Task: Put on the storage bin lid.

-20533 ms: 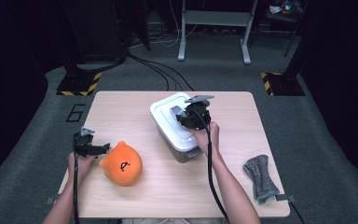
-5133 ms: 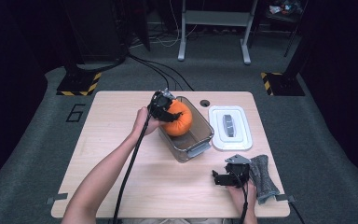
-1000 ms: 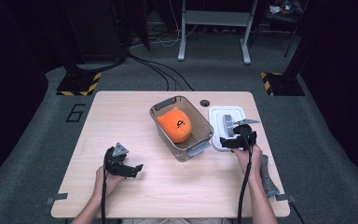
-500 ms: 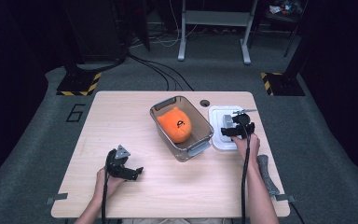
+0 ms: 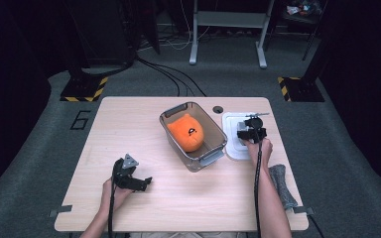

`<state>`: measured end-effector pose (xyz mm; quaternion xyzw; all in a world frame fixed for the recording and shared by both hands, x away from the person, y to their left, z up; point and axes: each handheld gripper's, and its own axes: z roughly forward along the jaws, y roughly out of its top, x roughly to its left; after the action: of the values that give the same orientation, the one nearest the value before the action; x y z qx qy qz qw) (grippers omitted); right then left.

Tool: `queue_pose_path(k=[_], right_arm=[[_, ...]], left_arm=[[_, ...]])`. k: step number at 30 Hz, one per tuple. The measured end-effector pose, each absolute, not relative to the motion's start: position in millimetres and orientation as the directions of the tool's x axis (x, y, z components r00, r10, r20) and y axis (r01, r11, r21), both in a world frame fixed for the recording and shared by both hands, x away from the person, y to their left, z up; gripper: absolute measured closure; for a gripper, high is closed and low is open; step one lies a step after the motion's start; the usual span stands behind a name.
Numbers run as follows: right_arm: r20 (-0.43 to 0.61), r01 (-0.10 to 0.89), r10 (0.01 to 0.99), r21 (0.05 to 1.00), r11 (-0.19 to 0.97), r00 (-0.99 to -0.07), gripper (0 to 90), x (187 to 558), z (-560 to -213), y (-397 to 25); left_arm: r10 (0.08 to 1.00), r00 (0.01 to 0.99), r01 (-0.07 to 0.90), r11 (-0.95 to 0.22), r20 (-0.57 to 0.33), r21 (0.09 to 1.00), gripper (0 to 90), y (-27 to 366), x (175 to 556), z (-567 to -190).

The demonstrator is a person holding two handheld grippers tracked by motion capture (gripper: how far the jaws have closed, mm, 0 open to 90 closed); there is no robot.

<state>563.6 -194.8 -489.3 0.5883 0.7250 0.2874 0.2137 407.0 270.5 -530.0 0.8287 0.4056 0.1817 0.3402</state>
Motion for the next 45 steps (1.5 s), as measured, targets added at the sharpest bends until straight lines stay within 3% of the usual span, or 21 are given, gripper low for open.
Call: queue_pose_path(k=[6,21,45], right_arm=[[0.013,0.728,0.978,0.67,0.145,-0.207,63.9,565.6,-490.1,-193.1],[0.027,0.712,0.977,0.689,0.134,-0.21,66.6,562.7,-481.5,-194.6],[0.001,0.662,0.974,0.734,0.153,-0.226,66.7,541.1,-409.6,-210.8]], left_arm=[[0.801,0.599,0.55,-0.431,0.023,0.715,0.0,270.4,407.2,-530.3],[0.807,0.59,0.554,-0.426,0.023,0.716,0.0,270.5,407.0,-530.3],[0.808,0.588,0.554,-0.425,0.025,0.716,0.1,270.3,406.7,-530.3]])
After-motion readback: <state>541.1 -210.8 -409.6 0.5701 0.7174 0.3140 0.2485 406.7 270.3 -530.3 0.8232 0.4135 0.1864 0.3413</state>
